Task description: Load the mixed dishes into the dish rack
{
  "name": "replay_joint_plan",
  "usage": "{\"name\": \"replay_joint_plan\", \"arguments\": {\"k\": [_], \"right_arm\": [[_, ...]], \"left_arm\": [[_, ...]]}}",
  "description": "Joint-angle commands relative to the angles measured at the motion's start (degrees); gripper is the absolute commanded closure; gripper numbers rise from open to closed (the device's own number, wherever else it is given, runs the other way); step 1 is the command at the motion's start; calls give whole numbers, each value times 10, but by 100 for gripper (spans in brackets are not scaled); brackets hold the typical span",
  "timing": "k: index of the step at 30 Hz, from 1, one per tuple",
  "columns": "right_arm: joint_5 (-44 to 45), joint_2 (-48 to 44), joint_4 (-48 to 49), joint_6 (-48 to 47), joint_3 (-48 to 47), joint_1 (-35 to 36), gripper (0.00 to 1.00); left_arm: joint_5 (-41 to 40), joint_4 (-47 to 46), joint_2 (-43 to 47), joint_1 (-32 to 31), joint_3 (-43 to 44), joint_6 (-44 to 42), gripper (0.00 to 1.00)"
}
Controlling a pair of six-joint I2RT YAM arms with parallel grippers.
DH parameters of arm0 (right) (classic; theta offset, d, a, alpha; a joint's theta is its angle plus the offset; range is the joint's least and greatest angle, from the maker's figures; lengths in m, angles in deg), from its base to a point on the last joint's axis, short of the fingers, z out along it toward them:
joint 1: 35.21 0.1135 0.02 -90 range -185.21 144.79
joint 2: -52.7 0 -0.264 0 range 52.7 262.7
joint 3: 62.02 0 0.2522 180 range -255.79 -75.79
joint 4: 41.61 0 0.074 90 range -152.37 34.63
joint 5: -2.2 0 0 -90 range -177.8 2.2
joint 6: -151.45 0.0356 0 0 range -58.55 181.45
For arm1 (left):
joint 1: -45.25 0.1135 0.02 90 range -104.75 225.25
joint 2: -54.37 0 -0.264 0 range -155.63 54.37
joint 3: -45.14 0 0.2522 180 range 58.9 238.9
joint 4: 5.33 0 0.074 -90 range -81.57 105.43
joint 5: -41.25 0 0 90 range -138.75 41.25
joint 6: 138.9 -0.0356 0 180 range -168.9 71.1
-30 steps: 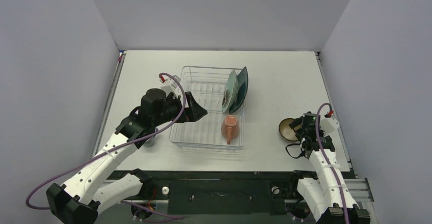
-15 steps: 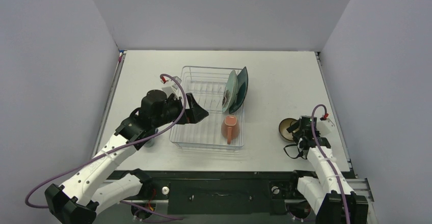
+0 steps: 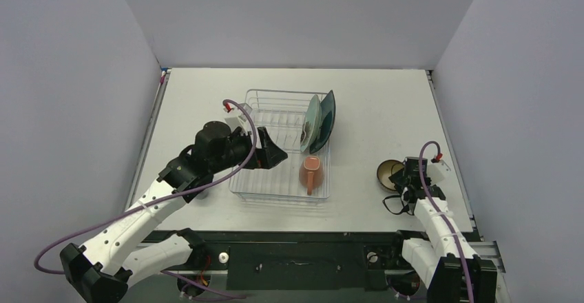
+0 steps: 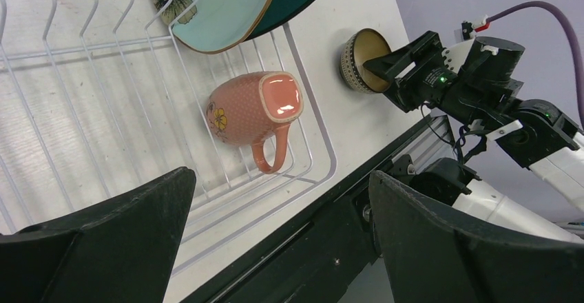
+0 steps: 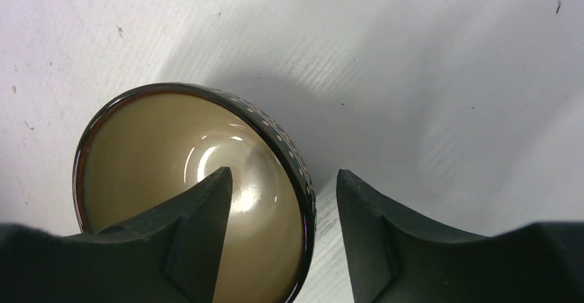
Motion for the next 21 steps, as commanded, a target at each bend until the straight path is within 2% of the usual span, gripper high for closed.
{"name": "replay_joint_plan", "arguments": {"k": [1, 8, 10, 13, 15, 21], "right_arm": [[8, 10, 24, 2, 3, -5, 50], [-4, -6, 32, 11, 13, -5, 66], [-16, -4, 37, 11, 12, -5, 74], [-38, 0, 37, 9, 0, -5, 93], [-42, 1, 38, 6, -6, -5, 100], [-68, -30, 32, 5, -28, -5, 100]], "left_arm": [[-12, -16, 7, -6, 33, -3, 3], [-21, -13, 21, -8, 19, -1, 3], [-23, -16, 24, -9, 16, 2, 3], [-17, -20, 22, -10, 16, 5, 3], [-16, -23, 20, -12, 14, 4, 3], [0, -32, 3, -14, 18, 10, 2]]}}
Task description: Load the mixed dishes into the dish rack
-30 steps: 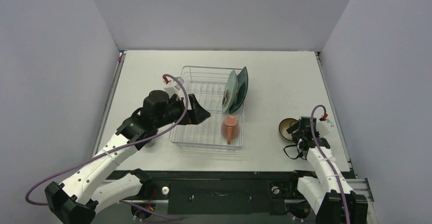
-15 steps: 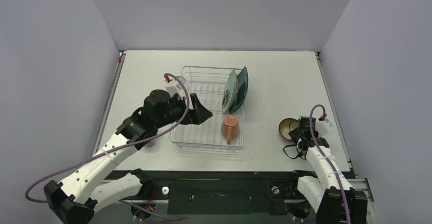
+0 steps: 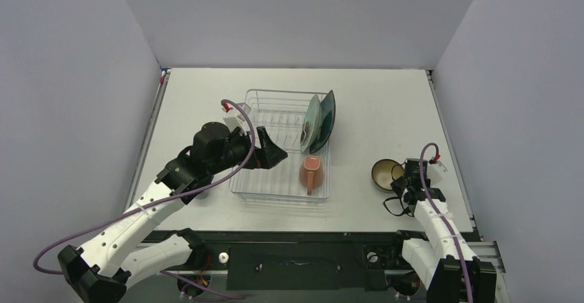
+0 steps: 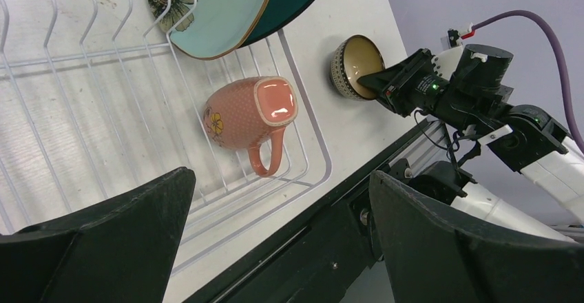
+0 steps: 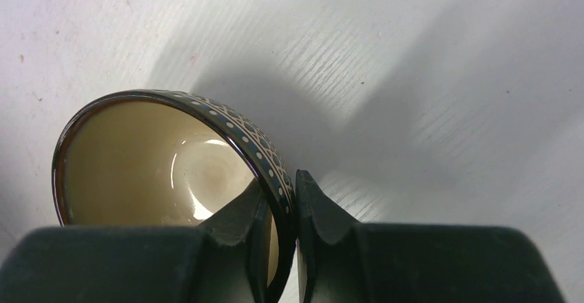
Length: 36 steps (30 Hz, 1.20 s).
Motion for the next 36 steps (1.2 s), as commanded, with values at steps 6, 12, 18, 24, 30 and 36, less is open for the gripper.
{"name": "replay_joint_plan", "arguments": {"k": [6, 12, 18, 24, 30, 36], "right_arm": [[-112, -97, 55, -1, -48, -2, 100], [-246, -163, 162, 32, -39, 8, 100], [-298, -204, 276, 84, -57, 85, 100], [-307, -167, 380, 142, -71, 204, 100], [-293, -104, 450, 159, -95, 306, 100], [-295, -31, 566, 205, -92, 365, 100]], "left_arm": [[20, -47, -28, -9, 14, 11, 2], [41, -74, -35, -13, -2, 32, 3], [77, -113, -46, -13, -3, 59, 3], [136, -184, -44, -13, -5, 117, 3], [167, -297, -21, -14, -32, 173, 3], [137, -272, -19, -18, -28, 162, 4]]}}
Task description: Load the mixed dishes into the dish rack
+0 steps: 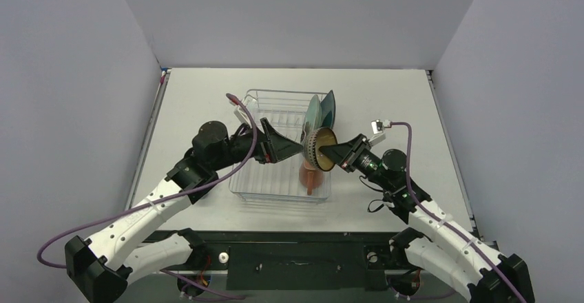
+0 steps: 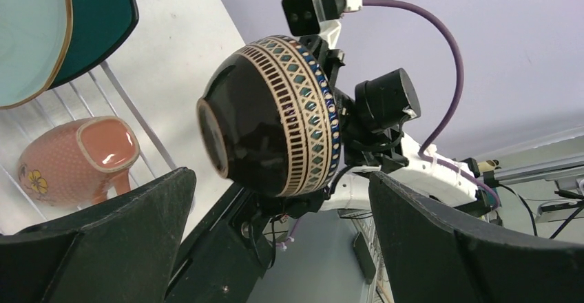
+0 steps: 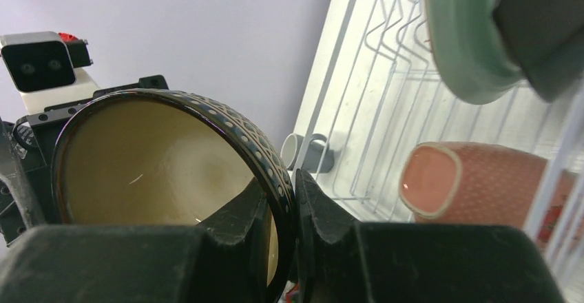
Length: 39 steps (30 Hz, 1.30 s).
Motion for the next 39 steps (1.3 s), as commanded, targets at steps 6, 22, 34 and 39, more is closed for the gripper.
{"name": "replay_joint_plan", "arguments": {"k": [6, 22, 34, 39], "right_arm": [[9, 71, 191, 44, -48, 64, 100], [32, 78, 141, 0, -61, 81, 100], [41, 84, 128, -13, -65, 88, 100], [39, 91, 130, -13, -68, 91, 100]], "left_arm": [[-4, -34, -6, -17, 13, 10, 4], [-26, 23, -24, -41, 45, -23, 0], [-103, 100, -25, -65, 87, -77, 15], [-110, 101, -31, -72, 95, -83, 15]]}}
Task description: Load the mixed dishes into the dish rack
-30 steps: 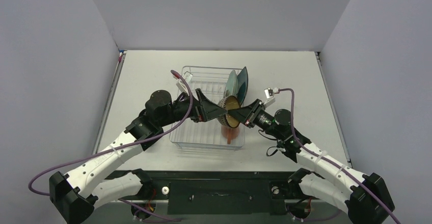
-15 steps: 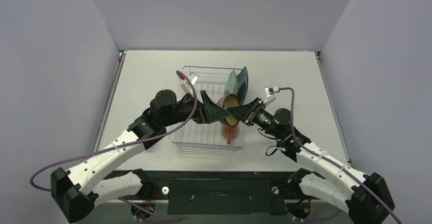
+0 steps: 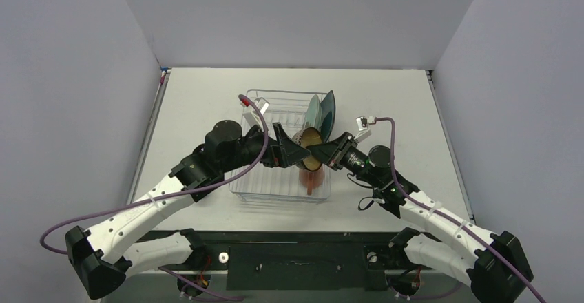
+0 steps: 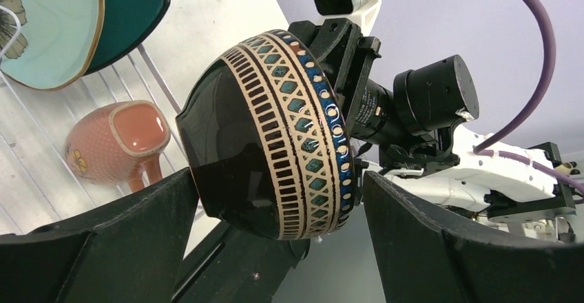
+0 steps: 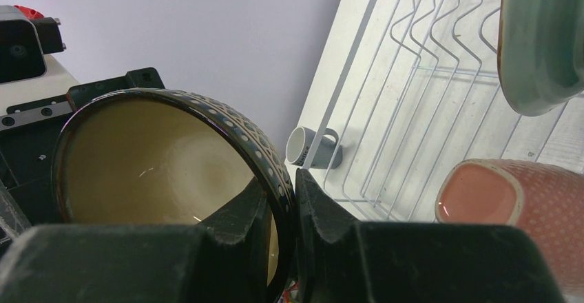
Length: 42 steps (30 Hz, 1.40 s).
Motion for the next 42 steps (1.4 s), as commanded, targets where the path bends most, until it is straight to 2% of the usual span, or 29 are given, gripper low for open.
{"name": "replay_joint_plan", "arguments": {"k": [1, 7, 11, 14, 17, 19, 24, 25, 30, 32, 37, 42], "right_arm": [[8, 2, 62, -3, -36, 8, 100], [9, 6, 65, -3, -33, 9, 100], [13, 6, 68, -5, -27, 10, 100], [12, 7, 69, -6, -25, 11, 100], [10, 8, 67, -9, -25, 11, 100], [9, 8, 62, -14, -27, 13, 100], [24, 9, 7, -44, -41, 16, 99], [27, 8, -3, -48, -45, 18, 96], [48, 2, -31, -62, -50, 22, 58], [50, 3, -39, -66, -53, 22, 50], [54, 11, -56, -73, -62, 25, 41], [90, 4, -120, -92, -74, 28, 39]], "left_arm": [[-17, -5, -7, -6, 37, -20, 15], [-17, -4, -9, -7, 40, -21, 15], [-28, -1, -8, -7, 40, -23, 24], [-35, 0, -4, -7, 36, -26, 44], [-34, -7, 3, -7, 30, -33, 55], [-31, -10, 5, -7, 28, -37, 66], [-36, 0, 8, -7, 28, -47, 98], [-41, 4, 9, -7, 27, -48, 100], [-61, 15, 20, -7, 25, -55, 100], [-68, 23, 22, -7, 27, -59, 100], [-80, 44, 20, -7, 35, -69, 100], [-120, 100, 18, -6, 54, -109, 100]]}}
